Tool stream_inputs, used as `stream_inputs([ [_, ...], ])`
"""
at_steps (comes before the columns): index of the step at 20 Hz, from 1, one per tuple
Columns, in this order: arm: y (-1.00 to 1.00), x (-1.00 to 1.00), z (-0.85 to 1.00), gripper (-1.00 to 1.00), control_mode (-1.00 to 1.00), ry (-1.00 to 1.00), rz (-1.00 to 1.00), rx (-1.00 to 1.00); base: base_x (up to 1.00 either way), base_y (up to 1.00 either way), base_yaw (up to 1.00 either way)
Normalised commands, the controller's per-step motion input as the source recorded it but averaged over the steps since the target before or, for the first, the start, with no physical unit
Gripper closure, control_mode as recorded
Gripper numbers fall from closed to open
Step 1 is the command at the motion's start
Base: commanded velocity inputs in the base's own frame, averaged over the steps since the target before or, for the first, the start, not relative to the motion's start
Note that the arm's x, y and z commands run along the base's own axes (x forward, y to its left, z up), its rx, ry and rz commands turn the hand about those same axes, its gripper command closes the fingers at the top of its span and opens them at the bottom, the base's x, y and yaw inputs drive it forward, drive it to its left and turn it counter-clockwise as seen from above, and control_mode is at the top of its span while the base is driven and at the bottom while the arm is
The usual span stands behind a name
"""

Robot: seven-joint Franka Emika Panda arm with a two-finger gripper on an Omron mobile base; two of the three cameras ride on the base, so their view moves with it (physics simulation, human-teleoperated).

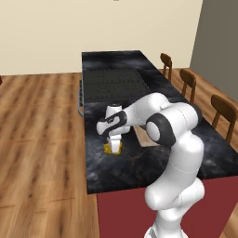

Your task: Retrieve the reheated potato from the microwave, then place the potato, cheese, and condiment on the cutting board.

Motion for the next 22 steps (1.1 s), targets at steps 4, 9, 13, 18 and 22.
stream_inputs([
  [4,-0.12,-0.26,0.01,1.00,-1.00,0.00,0.00,0.02,0.00,0.00,0.00],
  [9,-0.23,-0.12,0.30,1.00,-1.00,0.00,0.00,0.03,0.00,0.00,0.00],
  [13,-0.34,-0.06,0.33,1.00,-1.00,-0.10,0.05,0.00,0.00,0.00,0.00],
  [18,-0.40,-0.09,0.18,1.00,-1.00,-0.21,0.05,0.00,0.00,0.00,0.00],
  [22,-0.46,-0.15,0.15,1.00,-1.00,-0.16,0.12,0.00,0.00,0.00,0.00],
])
